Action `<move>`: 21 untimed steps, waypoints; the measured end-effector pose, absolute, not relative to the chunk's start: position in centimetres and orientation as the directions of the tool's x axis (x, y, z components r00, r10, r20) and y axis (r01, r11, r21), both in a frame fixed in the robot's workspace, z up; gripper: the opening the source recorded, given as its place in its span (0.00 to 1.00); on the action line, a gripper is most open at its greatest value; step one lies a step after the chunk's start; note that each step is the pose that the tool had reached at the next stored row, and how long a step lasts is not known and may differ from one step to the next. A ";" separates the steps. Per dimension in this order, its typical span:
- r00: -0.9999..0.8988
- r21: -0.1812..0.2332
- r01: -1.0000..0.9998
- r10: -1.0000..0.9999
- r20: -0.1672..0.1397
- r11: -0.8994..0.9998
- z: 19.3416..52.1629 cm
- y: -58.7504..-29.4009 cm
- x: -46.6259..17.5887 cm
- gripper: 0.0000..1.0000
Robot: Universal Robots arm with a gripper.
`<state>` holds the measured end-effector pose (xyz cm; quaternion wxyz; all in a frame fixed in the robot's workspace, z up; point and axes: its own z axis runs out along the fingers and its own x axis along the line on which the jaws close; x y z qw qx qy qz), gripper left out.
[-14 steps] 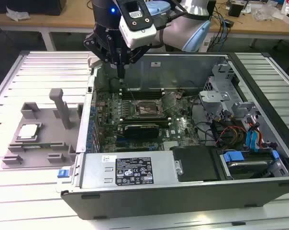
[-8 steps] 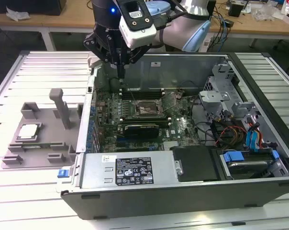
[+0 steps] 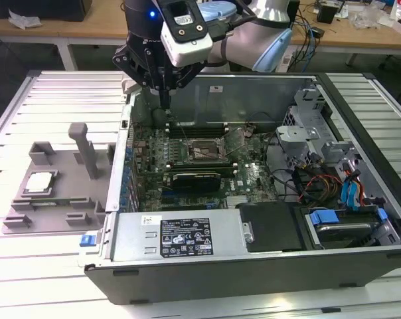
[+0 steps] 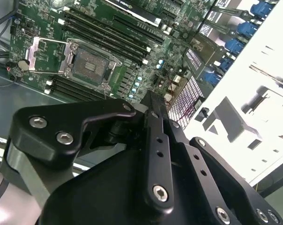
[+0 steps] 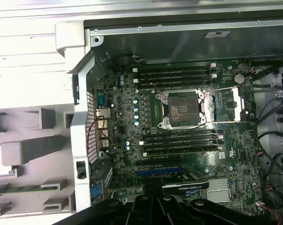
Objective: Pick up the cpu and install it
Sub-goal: 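Reach for the cpu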
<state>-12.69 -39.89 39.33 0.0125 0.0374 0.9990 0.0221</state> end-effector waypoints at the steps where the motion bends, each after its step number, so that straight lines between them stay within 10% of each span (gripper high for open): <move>1: -0.997 0.045 0.074 0.075 -0.023 0.996 39.3 -39.9 -12.7 0.11; 21: -0.997 0.045 0.074 0.075 -0.023 0.996 39.3 -39.9 -16.0 0.11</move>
